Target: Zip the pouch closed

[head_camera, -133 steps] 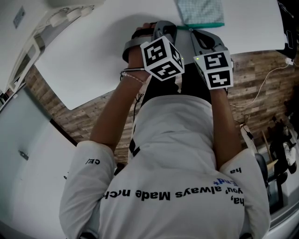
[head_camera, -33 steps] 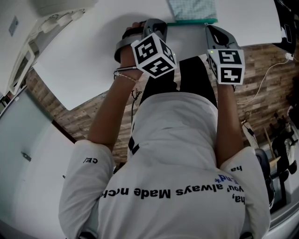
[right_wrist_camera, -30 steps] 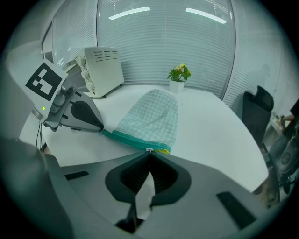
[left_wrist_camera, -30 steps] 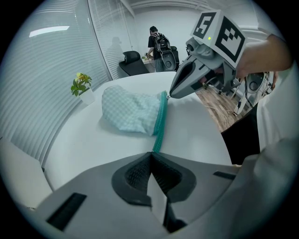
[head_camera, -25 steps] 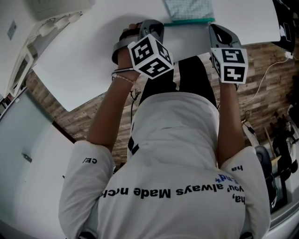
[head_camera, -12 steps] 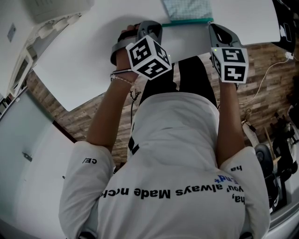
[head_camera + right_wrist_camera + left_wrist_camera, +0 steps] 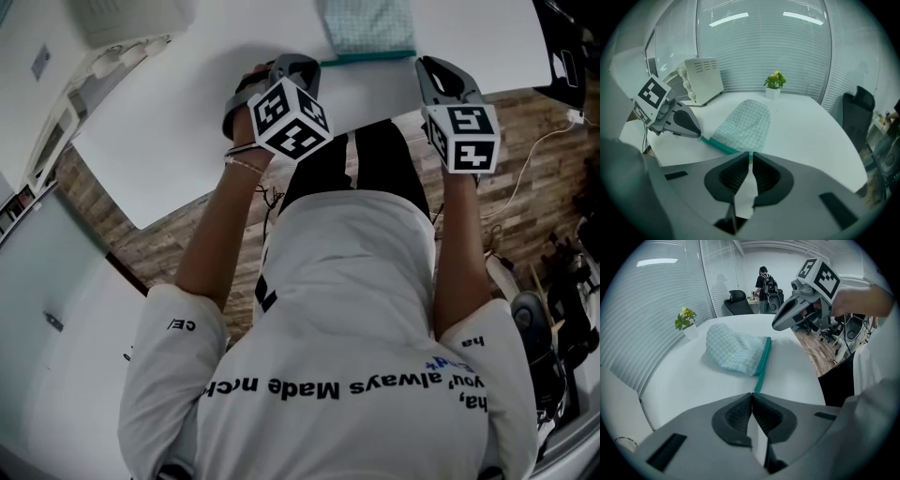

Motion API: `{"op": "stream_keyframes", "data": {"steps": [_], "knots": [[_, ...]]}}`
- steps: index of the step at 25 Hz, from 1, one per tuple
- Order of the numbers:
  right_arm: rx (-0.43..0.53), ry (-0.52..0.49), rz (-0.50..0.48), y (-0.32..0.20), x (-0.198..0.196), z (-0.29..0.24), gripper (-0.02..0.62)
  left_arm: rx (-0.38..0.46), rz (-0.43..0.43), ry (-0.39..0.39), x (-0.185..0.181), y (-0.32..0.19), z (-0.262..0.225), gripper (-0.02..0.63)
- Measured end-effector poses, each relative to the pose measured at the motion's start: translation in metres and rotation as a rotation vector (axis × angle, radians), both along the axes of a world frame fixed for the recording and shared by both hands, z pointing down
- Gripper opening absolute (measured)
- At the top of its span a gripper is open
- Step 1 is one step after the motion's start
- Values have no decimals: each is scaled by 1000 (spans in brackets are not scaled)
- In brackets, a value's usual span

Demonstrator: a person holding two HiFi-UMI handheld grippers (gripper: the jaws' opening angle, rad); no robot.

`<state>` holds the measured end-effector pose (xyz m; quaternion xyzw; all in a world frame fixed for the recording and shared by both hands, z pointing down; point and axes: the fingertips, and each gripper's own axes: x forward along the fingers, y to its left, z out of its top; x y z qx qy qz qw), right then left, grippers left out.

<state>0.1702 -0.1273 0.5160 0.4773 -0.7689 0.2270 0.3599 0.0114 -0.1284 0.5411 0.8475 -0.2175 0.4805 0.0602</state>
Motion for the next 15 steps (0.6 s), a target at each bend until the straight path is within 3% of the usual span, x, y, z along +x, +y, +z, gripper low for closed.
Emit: {"op": "stream_keyframes", "data": {"steps": [6,11,15], "knots": [[52,-8,-5,3,3,-26,28,25,-73,98,-7,6,-29,21],[123,-18,-4,2,7,-58,12,18,-157,243,-7,6,-70,21],[168,-34,-10,3,4,-86,9,69,-210,370,-9,-2,-116,21]]}}
